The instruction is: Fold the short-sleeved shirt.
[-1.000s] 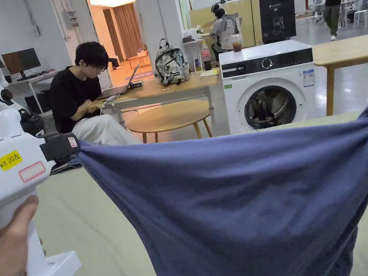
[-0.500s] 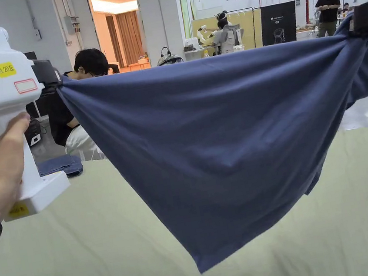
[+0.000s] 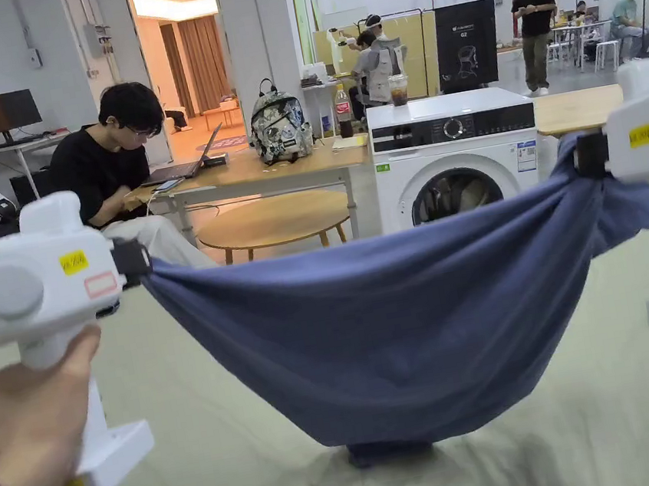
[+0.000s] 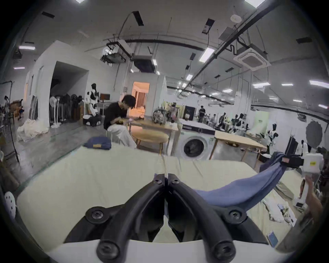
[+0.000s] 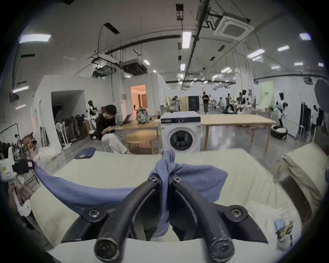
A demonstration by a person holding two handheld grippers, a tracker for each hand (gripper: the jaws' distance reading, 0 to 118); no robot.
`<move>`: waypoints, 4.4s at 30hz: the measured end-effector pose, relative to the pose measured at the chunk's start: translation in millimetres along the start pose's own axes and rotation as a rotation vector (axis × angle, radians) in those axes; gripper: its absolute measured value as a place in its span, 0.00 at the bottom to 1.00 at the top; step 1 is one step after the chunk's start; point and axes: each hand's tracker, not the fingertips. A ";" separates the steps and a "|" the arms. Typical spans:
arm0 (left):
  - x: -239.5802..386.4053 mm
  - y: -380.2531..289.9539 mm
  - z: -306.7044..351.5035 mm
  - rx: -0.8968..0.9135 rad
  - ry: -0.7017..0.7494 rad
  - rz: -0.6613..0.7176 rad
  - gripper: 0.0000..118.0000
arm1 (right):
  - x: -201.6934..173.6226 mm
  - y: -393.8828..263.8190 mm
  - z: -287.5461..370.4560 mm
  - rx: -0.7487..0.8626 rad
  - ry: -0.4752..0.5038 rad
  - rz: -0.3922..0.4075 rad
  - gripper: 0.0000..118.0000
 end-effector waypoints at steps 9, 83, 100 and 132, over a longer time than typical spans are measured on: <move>-33.3 -182.1 99.2 -0.178 -0.048 0.083 0.00 | 39.2 -219.6 110.2 -0.179 0.003 -0.087 0.05; -35.2 -360.9 114.2 -0.524 0.133 0.009 0.02 | -12.0 -271.0 149.6 -0.226 -0.006 0.055 0.70; -23.4 -353.1 122.8 -0.533 0.121 0.086 0.02 | 21.6 -267.4 -101.6 -0.681 -0.111 -0.050 0.06; 27.3 36.0 84.5 0.140 -0.150 -0.028 0.01 | 42.8 90.7 169.6 0.202 -0.077 -0.010 0.00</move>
